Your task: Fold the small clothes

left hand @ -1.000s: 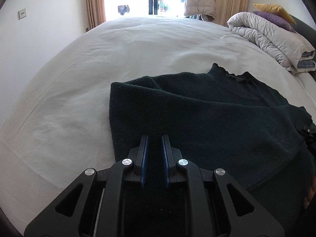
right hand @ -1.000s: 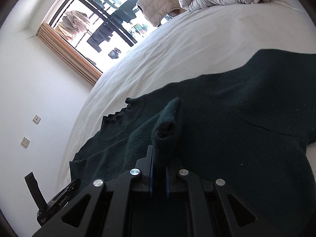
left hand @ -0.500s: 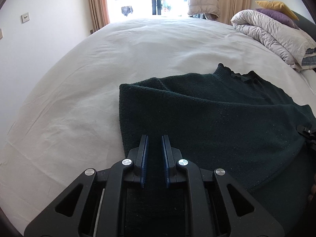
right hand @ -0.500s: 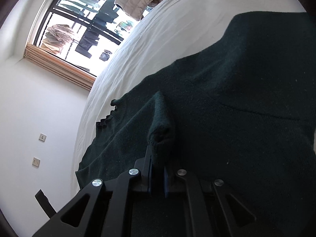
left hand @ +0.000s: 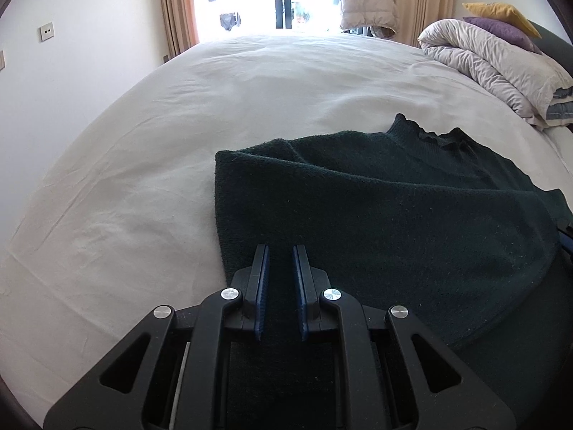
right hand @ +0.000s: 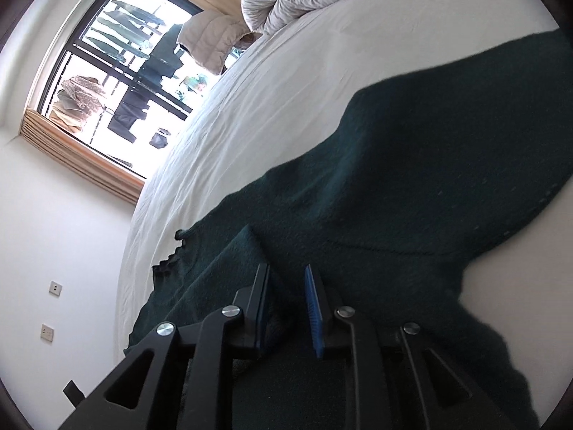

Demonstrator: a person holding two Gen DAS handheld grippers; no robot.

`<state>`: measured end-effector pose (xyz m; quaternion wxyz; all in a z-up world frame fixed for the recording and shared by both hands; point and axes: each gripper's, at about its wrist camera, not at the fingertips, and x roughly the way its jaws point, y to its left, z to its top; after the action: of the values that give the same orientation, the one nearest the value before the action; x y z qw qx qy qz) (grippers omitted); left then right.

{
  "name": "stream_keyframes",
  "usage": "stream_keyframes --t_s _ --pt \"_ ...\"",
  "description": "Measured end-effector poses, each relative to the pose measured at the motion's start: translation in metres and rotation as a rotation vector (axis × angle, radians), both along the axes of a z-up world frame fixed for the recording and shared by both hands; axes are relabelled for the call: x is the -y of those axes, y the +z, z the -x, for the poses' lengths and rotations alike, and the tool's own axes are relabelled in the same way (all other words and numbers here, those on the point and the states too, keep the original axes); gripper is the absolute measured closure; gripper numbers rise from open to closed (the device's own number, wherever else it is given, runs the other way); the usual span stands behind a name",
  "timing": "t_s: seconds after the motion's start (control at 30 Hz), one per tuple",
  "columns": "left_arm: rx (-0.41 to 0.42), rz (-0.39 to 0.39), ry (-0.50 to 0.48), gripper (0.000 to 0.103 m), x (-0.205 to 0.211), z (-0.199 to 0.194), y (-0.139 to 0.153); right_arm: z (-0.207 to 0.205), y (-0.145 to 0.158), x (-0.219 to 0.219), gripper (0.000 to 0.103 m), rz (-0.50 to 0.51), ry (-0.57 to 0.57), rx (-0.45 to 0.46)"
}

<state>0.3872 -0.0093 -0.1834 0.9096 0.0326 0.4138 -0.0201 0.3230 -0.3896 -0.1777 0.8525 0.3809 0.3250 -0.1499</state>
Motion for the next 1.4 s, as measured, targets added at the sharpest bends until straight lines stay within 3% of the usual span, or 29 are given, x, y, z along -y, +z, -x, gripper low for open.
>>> stream_keyframes --t_s 0.13,0.2,0.27,0.33,0.37,0.4,0.5,0.57,0.63,0.7,0.77,0.9,0.97,1.03,1.1,1.2,1.27,1.4 --pt "0.006 -0.032 0.001 0.090 0.005 0.001 -0.001 -0.016 0.020 -0.031 0.077 0.016 0.173 0.071" --pt "0.007 -0.032 0.001 0.090 0.006 0.001 -0.001 -0.032 0.017 -0.048 0.077 -0.034 0.278 0.101" --pt "0.007 -0.024 0.001 0.090 0.005 0.001 -0.001 -0.054 0.000 -0.057 0.077 -0.102 0.354 0.055" --pt "0.007 -0.013 0.001 0.090 0.003 0.000 -0.001 -0.069 -0.022 -0.057 0.077 -0.111 0.361 -0.033" --pt "0.007 -0.009 0.001 0.090 0.003 0.000 -0.002 -0.071 -0.030 -0.052 0.090 -0.127 0.352 -0.038" --pt "0.006 -0.006 0.001 0.090 0.002 0.000 -0.002 -0.070 -0.034 -0.045 0.103 -0.131 0.336 -0.044" --pt "0.007 -0.009 0.001 0.090 0.003 -0.001 -0.003 -0.059 -0.036 -0.014 0.103 -0.149 0.259 -0.027" --pt "0.010 -0.012 0.001 0.090 0.004 -0.001 -0.003 -0.049 -0.029 0.006 0.103 -0.109 0.202 -0.031" --pt "0.008 -0.010 0.002 0.090 0.004 -0.001 -0.003 -0.031 -0.014 0.024 0.093 -0.042 0.137 -0.040" --pt "0.005 -0.010 0.002 0.090 0.004 -0.001 -0.003 -0.003 0.004 0.044 0.091 -0.062 0.117 0.049" --pt "0.003 -0.021 0.001 0.090 0.007 -0.001 0.000 0.032 0.023 0.067 0.081 -0.035 0.068 0.110" --pt "0.034 -0.010 -0.012 0.090 0.020 0.016 0.030 0.101 0.039 0.126 0.079 -0.044 -0.050 0.163" --pt "0.079 -0.018 -0.065 0.090 0.043 0.036 0.051 0.137 0.033 0.163 0.073 -0.073 -0.141 0.164" --pt "0.110 -0.009 -0.121 0.090 0.068 0.056 0.069 0.173 0.022 0.199 0.059 -0.134 -0.242 0.171" --pt "0.120 0.017 -0.161 0.090 0.090 0.075 0.081 0.206 0.006 0.231 0.038 -0.205 -0.333 0.191" --pt "0.113 0.076 -0.197 0.090 0.116 0.097 0.086 0.240 -0.016 0.273 0.038 -0.302 -0.426 0.220" --pt "0.101 0.100 -0.210 0.090 0.131 0.107 0.083 0.248 -0.026 0.291 0.045 -0.364 -0.448 0.249" --pt "0.057 0.105 -0.219 0.090 0.153 0.122 0.069 0.231 -0.023 0.311 0.047 -0.346 -0.432 0.242"
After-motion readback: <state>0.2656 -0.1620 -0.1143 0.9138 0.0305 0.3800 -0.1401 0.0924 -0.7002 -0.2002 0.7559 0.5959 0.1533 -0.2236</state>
